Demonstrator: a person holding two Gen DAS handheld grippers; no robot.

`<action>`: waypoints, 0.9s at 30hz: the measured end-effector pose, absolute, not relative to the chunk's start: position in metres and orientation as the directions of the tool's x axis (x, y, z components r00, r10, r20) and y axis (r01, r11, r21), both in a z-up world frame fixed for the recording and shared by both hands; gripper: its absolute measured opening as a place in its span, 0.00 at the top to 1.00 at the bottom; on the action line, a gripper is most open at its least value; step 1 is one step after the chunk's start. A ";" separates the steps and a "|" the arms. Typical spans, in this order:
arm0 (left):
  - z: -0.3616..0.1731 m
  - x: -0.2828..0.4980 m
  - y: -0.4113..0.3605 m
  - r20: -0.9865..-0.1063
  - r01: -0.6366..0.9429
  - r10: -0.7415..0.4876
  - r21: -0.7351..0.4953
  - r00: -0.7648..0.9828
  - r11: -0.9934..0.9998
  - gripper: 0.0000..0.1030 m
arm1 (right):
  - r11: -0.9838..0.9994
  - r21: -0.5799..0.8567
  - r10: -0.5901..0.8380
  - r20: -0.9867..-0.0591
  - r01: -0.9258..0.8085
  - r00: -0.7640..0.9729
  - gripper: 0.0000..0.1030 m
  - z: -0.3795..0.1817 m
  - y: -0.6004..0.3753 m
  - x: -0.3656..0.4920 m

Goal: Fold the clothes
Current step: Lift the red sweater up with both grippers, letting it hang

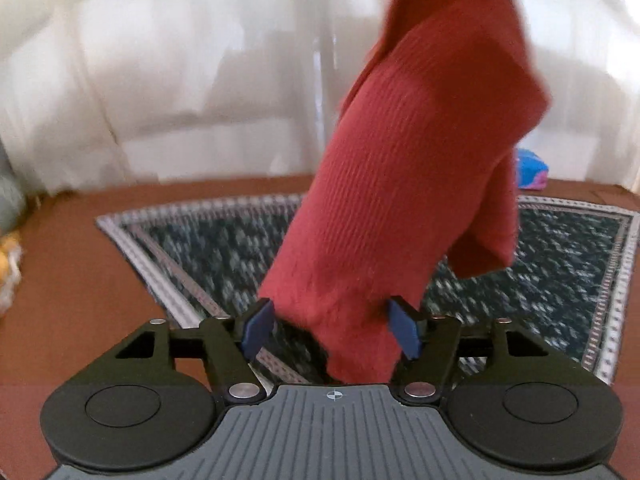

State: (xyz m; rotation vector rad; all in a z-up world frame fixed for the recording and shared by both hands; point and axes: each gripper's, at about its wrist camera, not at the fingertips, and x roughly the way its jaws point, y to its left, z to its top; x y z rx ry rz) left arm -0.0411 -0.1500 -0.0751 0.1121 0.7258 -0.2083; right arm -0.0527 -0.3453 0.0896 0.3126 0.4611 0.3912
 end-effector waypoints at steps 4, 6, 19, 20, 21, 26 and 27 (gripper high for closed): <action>-0.094 -0.053 -0.144 -0.719 0.230 -0.186 -0.037 0.670 0.972 0.22 | 0.882 0.367 0.427 -0.352 -0.297 0.833 0.98 0.095 -0.355 -0.066; -0.099 -0.059 -0.146 -0.729 0.254 -0.222 -0.069 0.647 0.965 0.22 | 0.880 0.368 0.430 -0.350 -0.301 0.832 0.98 0.095 -0.356 -0.070; -0.119 -0.038 -0.158 -0.712 0.383 -0.415 -0.219 0.566 0.898 0.95 | 0.899 0.365 0.375 -0.353 -0.243 0.857 0.98 0.096 -0.386 -0.099; -0.114 -0.039 -0.155 -0.703 0.402 -0.422 -0.207 0.572 0.892 0.95 | 0.899 0.369 0.368 -0.351 -0.234 0.861 0.98 0.096 -0.390 -0.101; -0.109 -0.040 -0.152 -0.694 0.422 -0.428 -0.194 0.580 0.886 0.95 | 0.900 0.374 0.361 -0.350 -0.225 0.864 0.98 0.096 -0.395 -0.105; -0.074 -0.060 -0.133 -0.633 0.513 -0.482 -0.153 0.605 0.845 0.96 | 0.906 0.369 0.340 -0.345 -0.207 0.875 0.98 0.103 -0.415 -0.127; -0.063 -0.067 -0.128 -0.621 0.522 -0.492 -0.152 0.610 0.839 0.96 | 0.908 0.364 0.339 -0.345 -0.208 0.875 0.98 0.105 -0.418 -0.133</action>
